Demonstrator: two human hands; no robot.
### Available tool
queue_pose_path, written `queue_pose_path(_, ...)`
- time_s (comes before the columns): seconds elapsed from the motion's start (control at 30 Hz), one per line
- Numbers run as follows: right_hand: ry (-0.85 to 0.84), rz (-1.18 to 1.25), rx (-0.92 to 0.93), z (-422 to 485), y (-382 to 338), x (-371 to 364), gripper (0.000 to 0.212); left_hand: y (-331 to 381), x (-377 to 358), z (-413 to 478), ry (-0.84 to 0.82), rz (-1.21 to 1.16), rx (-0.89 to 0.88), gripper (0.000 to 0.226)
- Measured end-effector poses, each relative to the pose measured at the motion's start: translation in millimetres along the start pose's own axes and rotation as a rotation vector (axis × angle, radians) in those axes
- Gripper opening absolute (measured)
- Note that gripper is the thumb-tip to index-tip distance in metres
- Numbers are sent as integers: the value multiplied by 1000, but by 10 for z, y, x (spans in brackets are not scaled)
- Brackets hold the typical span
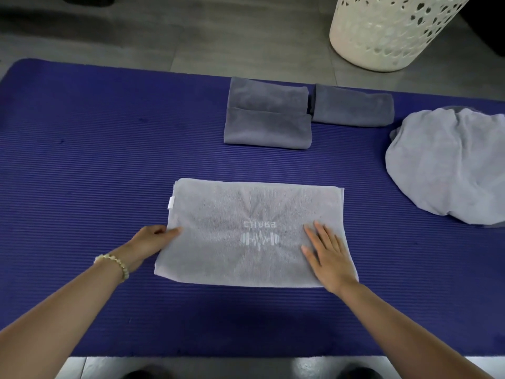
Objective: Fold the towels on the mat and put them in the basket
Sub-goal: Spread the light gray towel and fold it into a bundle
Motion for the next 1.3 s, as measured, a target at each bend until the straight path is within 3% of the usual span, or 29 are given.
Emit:
queue_pose_path(0.1,-3,50,34,23,38,0,78,256,-116,-99,-163,-50,-61,47)
queue_pose_path(0.17,34,236,34,19,48,76,85,519,-389,-237,-255,-65,-164,56)
queue_pose_path(0.27,168,695,-77,6,44,269,48,902,-978,-510,-358,-109,-282,71)
queue_pose_path(0.33,101,1087,-241,19,55,295,42,1106,-1344,-672,-484,-211,-279,68)
queue_pose_path(0.43,-118,1455,-432,17,108,267,60,1234,-1639,-784,-579,-283,-245,44)
queue_pose_path(0.53,-216,1438,-465,80,126,238,56,1093,-1638,-610,-273,144,-447,36)
queue_pose_path(0.63,-162,1306,-476,185,-39,249,48,877,-1595,-431,-41,545,-684,48)
queue_pose_path(0.87,266,835,-293,93,-193,394,21,583,-1808,-230,-63,906,-724,66)
queue_pose_path(1.0,392,848,-333,-156,128,343,21,674,-2031,-250,-94,1045,-847,68)
queue_pose_path(1.2,217,891,-429,-190,622,111,21,769,-2288,-2,-108,1234,-843,73)
queue_pose_path(1.3,235,911,-426,-157,652,86,21,1010,-2278,117,-64,1234,-792,69)
Point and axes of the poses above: each hand's wrist, its own z-axis towards the middle knuckle, its own x-axis out of the back of the hand, y = z × x, the point moved 4 cm from there along z, towards the middle knuckle, and after that the axes turned 7 degrees about -z, right-handed, at the moved point
